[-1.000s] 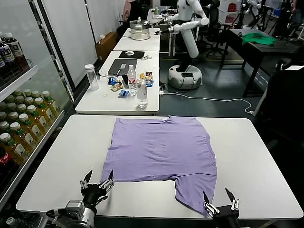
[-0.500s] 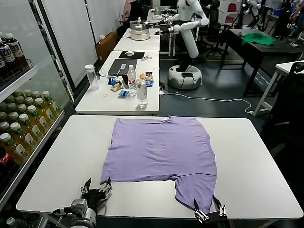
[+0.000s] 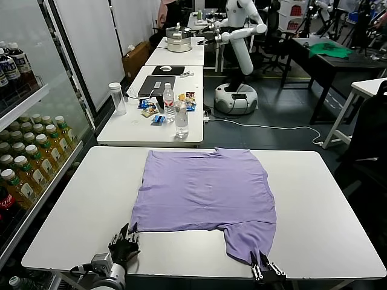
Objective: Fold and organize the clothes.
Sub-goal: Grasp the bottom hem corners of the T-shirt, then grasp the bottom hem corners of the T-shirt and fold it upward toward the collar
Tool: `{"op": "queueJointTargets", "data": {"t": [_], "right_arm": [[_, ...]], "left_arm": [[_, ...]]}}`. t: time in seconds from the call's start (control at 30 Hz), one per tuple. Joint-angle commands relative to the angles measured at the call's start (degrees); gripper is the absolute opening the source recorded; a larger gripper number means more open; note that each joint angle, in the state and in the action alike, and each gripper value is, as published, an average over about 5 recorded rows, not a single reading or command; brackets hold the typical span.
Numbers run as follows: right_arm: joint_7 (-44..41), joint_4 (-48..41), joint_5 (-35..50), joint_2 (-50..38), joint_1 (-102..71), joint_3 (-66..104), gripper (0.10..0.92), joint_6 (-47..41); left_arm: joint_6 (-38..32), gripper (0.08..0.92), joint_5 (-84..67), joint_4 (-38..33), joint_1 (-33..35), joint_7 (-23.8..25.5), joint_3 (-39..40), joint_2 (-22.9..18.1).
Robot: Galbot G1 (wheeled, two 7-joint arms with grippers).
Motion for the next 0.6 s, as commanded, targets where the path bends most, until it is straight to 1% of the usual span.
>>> {"op": "queueJointTargets", "data": {"t": [0.03, 0.1, 0.2, 0.43, 0.6], "right_arm": [[0.03, -0.24, 0.50, 0.16, -0.09, -0.22, 0.125, 0.06], [-0.09, 0.62, 1.10, -0.38, 0.63, 0.44, 0.124, 0.08], [-0.07, 2.70, 2.43, -1.46, 2.23, 1.84, 0.124, 0.01], [0.58, 6.62, 7.44, -4.83, 8.46, 5.28, 0.124, -1.13], [1.45, 4.19, 10.73, -7.12, 15.83, 5.62, 0.124, -2.79]], "left_arm": [[-2.05, 0.221, -1.36, 0.66, -0.15, 0.62, 0.06, -0.01], [-3.04, 0.161, -1.98, 0.10, -0.16, 0.65, -0.17, 0.12], [-4.32, 0.106, -3.16, -1.37, -0.21, 0.64, -0.73, 0.52], [-5.70, 0.097, -5.45, -5.80, -1.15, 0.67, -1.91, 2.35], [-5.30, 0.097, -8.64, -6.63, -4.11, 0.65, -2.06, 3.99]]}}
